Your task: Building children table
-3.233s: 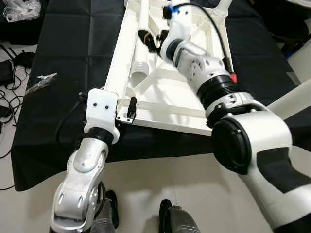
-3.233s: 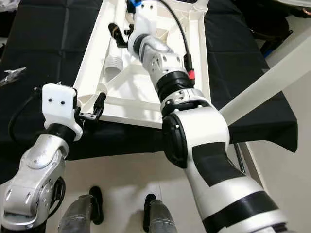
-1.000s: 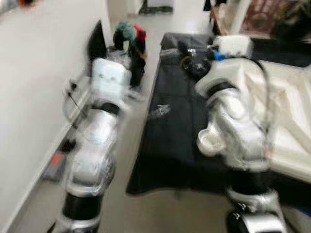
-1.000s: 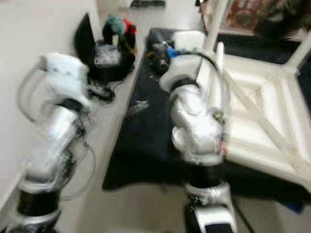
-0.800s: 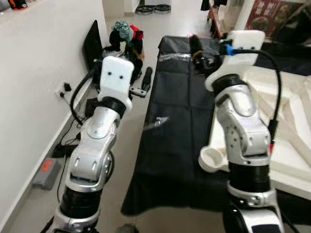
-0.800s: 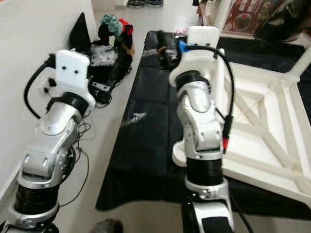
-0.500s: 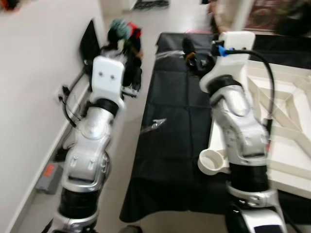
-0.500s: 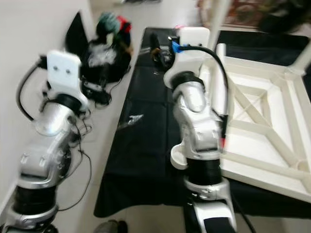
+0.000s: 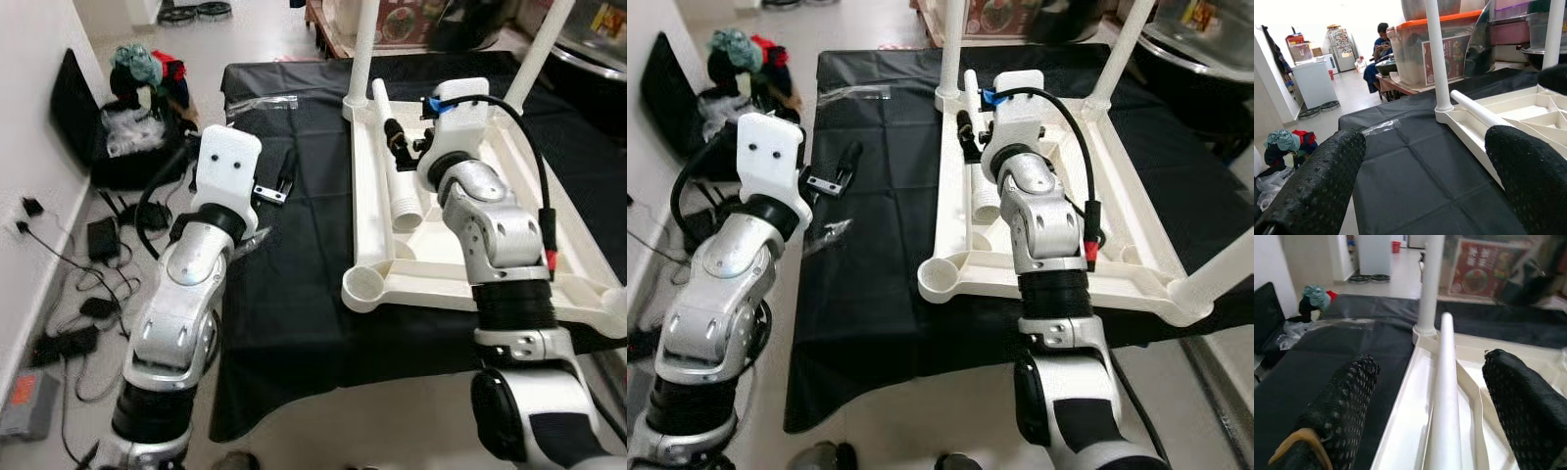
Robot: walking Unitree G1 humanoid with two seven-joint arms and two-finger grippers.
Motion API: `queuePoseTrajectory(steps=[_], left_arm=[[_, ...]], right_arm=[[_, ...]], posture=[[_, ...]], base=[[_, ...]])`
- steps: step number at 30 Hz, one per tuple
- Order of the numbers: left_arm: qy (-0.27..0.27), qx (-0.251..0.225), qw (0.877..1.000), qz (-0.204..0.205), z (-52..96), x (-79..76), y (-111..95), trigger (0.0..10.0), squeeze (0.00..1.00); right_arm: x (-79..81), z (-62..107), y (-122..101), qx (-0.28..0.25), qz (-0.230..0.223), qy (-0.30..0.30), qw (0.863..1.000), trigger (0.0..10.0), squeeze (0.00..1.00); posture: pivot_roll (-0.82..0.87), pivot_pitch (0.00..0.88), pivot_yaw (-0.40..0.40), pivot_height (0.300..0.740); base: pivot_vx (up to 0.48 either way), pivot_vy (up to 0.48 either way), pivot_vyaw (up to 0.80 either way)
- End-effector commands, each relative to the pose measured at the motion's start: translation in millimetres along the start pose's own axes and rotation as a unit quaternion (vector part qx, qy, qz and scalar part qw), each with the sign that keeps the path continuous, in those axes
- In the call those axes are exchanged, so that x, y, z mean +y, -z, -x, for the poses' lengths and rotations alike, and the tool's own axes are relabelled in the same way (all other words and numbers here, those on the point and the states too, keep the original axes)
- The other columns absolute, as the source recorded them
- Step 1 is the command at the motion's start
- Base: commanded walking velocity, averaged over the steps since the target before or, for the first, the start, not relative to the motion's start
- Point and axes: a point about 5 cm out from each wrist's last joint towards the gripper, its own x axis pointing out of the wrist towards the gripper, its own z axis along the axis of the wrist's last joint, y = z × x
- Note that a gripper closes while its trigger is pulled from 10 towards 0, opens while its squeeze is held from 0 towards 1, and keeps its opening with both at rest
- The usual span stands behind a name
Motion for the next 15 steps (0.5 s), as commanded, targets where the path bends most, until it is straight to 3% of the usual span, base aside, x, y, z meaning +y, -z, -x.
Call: queuePoseTrajectory(steps=[1, 3, 7, 15], left_arm=[[0.007, 0.004, 1.0, -0.003, 2.0, -2.6, 0, 10.0, 0.0], [-0.005, 0.009, 1.0, -0.001, 3.1, -0.1, 1, 10.0, 0.0], [-0.03, 0.023, 0.999, 0.012, 4.4, 7.1, 4, 10.0, 0.0], [-0.027, 0.029, 0.999, 0.014, 6.3, 8.2, 7, 10.0, 0.0]], right_arm=[[-3.0, -2.8, 3, 0.016, -0.004, 0.0, 1.0, 10.0, 0.0], [1.0, -5.0, 1, 0.013, -0.013, -0.007, 1.0, 10.0, 0.0], [11.4, -9.5, -2, 0.015, -0.023, -0.032, 0.999, 10.0, 0.0], [11.7, -17.2, 1, 0.049, -0.02, -0.045, 0.998, 10.0, 0.0]], posture=[[0.16, 0.211, -0.058, 0.74], [0.16, 0.224, -0.063, 0.74], [0.16, 0.229, -0.069, 0.74], [0.16, 0.235, -0.068, 0.74]], base=[[0.36, -0.311, 0.0], [0.369, -0.3, 0.0], [0.0, 0.0, 0.0], [0.0, 0.0, 0.0]])
